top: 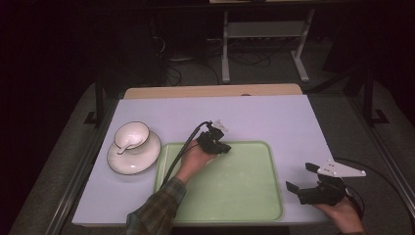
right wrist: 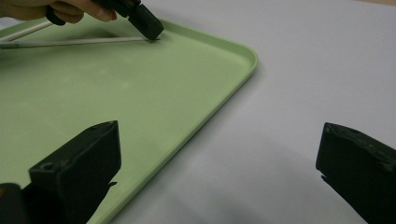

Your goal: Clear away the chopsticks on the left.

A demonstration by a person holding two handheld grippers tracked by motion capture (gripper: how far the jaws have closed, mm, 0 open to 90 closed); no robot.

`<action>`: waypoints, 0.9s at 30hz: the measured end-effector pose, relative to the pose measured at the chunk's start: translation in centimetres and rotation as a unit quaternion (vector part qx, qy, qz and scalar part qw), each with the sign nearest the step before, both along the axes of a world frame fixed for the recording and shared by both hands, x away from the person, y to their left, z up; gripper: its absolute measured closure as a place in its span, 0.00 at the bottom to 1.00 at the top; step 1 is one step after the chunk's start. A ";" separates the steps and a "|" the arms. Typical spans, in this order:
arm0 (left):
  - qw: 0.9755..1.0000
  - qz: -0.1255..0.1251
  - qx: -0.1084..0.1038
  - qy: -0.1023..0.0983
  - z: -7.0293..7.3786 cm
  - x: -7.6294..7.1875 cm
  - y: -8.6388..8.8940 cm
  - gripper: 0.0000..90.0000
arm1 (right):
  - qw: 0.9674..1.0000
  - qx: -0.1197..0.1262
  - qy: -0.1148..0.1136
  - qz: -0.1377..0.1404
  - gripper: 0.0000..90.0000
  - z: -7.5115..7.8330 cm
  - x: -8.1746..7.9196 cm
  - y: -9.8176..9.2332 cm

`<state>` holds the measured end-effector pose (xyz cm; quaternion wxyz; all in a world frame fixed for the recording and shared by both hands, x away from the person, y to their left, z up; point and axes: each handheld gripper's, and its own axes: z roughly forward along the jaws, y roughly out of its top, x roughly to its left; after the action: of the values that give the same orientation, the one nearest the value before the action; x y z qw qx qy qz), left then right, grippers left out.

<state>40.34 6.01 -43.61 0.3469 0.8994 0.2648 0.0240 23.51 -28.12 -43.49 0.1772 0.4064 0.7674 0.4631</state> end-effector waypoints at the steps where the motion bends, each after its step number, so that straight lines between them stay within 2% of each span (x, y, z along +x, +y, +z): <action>1: 1.000 0.002 -0.001 0.000 -0.1 0.1 0.1 1.00 | 1.000 0.000 0.000 0.000 0.00 0.0 0.0 0.0; 4: 1.000 0.011 0.010 -0.003 0.0 0.3 0.5 1.00 | 1.000 0.000 0.001 0.001 0.00 0.0 0.0 0.1; 13: 0.999 0.032 0.014 -0.002 0.1 0.7 2.0 1.00 | 1.000 -0.001 0.001 0.001 0.00 0.0 0.0 0.1; 15: 0.999 0.036 0.023 -0.007 0.2 0.8 2.4 1.00 | 1.000 -0.001 0.001 0.001 0.00 0.0 0.0 0.1; 27: 0.998 0.051 0.026 -0.010 0.5 0.6 4.7 1.00 | 1.000 -0.002 0.001 0.001 0.00 0.0 0.0 0.1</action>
<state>40.93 10.72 -43.14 0.3245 0.8930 0.3065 0.0572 23.50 -27.99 -43.51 0.1770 0.4058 0.7687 0.4616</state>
